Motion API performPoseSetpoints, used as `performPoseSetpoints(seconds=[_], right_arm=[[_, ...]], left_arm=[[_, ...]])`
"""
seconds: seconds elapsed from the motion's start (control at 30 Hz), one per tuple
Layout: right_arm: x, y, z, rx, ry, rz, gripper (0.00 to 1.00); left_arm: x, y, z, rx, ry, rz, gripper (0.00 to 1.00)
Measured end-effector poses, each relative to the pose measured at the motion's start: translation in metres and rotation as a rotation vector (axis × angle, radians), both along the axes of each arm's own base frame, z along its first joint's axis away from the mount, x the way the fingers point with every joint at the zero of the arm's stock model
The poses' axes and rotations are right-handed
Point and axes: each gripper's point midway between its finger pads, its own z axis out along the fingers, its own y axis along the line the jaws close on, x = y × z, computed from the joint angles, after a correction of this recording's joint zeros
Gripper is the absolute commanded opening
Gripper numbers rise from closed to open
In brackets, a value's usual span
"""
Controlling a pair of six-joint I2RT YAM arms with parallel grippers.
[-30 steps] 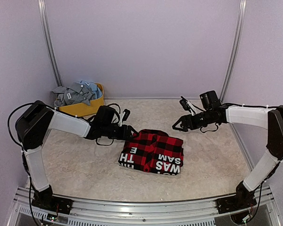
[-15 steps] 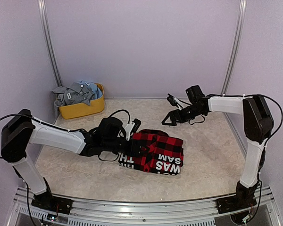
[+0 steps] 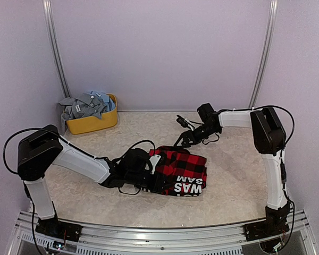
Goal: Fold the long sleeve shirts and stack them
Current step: Pick up the square-folded shirt from the center of the board.
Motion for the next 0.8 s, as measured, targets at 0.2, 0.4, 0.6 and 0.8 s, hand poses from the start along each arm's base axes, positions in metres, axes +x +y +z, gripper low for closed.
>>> performPoseSetpoints(seconds=[0.2,0.4,0.6,0.8], right_arm=[[-0.006,0.009,-0.006,0.008,0.024,0.056,0.97],[-0.015,0.015,-0.012,-0.003,0.044,0.116,0.97],[-0.027,0.015,-0.016,-0.016,0.054,0.165,0.94],[-0.037,0.016,-0.018,-0.021,0.067,0.204,0.87]], left_arm=[[-0.001,0.001,-0.002,0.012,-0.017,-0.016,0.51],[-0.004,0.008,-0.006,0.037,-0.037,-0.037,0.51],[-0.007,0.017,-0.007,0.059,-0.049,-0.051,0.50],[-0.009,0.023,-0.007,0.074,-0.056,-0.060,0.50]])
